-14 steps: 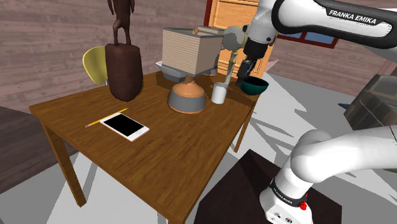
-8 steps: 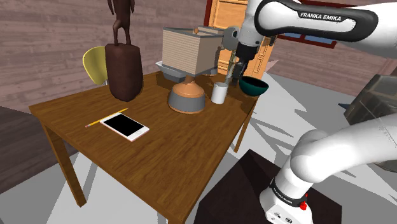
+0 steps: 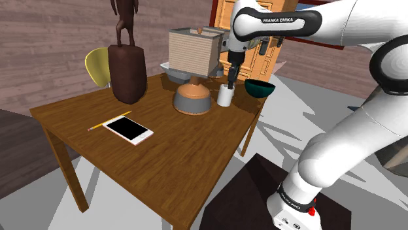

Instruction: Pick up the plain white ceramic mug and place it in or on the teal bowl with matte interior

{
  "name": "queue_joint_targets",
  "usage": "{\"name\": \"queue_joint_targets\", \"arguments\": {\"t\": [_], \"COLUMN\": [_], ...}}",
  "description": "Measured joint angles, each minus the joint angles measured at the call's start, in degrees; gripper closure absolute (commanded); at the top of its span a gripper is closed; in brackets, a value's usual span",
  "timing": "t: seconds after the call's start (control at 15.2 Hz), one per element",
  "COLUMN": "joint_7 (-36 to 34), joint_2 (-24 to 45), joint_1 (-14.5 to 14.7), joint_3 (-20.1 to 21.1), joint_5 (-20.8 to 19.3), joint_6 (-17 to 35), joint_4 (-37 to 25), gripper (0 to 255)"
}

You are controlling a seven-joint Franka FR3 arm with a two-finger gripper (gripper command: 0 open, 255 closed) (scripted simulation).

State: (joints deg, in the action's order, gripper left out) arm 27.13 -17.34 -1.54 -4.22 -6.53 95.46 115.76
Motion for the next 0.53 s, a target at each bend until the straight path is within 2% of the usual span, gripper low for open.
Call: {"name": "queue_joint_targets", "arguments": {"t": [0.26, 0.53], "joint_7": [5.6, 6.7], "joint_2": [9.2, 11.3], "joint_1": [-0.4, -0.6], "joint_3": [-1.7, -2.1], "joint_5": [-0.7, -0.9], "joint_6": [-0.6, 2.2], "joint_4": [-6.5, -5.2], "gripper": [0, 0]}}
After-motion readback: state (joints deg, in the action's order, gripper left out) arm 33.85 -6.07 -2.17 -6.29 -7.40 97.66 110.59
